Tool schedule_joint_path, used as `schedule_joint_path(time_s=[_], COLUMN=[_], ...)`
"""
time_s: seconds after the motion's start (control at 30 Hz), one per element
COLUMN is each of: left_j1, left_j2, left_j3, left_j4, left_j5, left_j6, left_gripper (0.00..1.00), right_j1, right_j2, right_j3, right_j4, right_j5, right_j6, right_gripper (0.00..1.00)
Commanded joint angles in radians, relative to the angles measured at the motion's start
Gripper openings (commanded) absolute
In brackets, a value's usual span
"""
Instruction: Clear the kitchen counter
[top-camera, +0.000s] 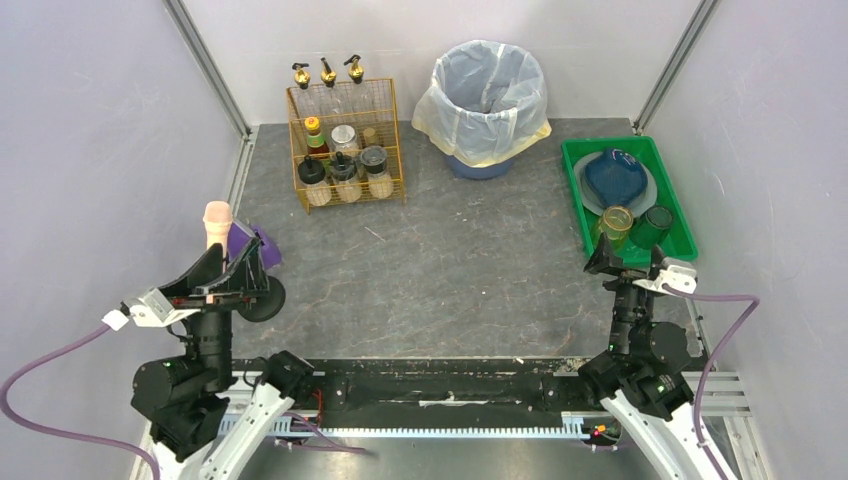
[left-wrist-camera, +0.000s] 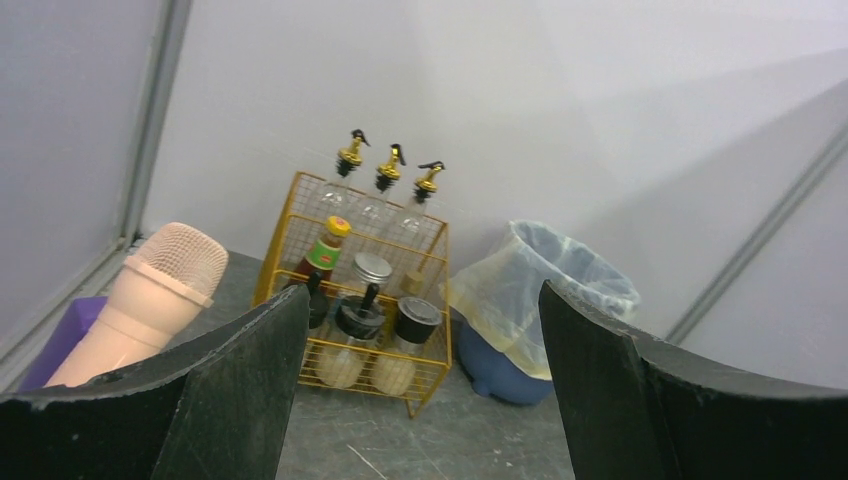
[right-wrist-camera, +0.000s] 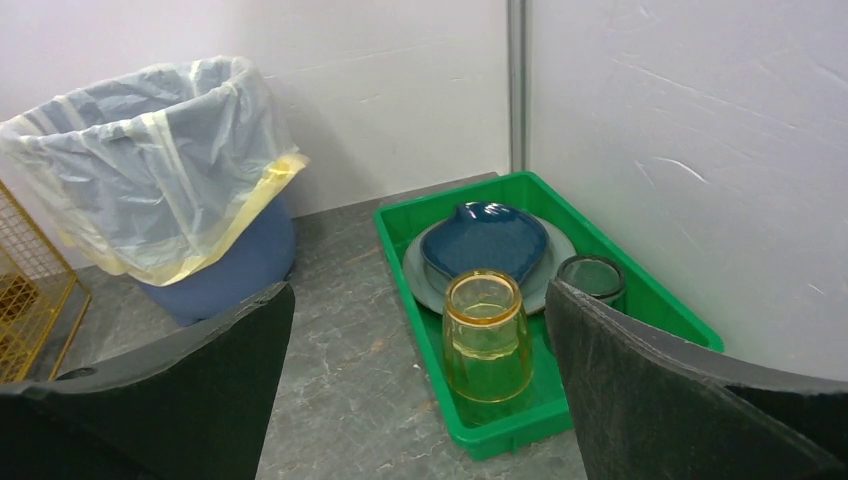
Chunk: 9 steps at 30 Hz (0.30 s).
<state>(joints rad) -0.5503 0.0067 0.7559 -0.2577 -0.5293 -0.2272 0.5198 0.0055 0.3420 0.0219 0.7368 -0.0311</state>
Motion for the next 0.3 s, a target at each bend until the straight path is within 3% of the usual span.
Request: schedule_joint_path(time_s=[0.0,0.17,0.27], left_j1=[0.109,0.206,0.221], left_j2=[-0.073,-0.073,-0.073], left_j3=[-0.054,-0.084,-0.094], left_j4=[0.092,0.097,0.097], left_j5=[0.035,0.084,0.082], left_j6=[-0.028,-0.186,-0.197], left_gripper=[0.90,0.90,0.90], right_j1=[0.015,0.016,0.016], right_j2=[-0.167,-0.167,-0.167], right_j3=[-0.004,-0.016,-0.033], right_j4=[0.034,0.039,0.067], right_j5=[0.089,0.086,0.091], right_j6=[0.012,0.027,0.011], right_gripper=[0.98,0.98,0.98])
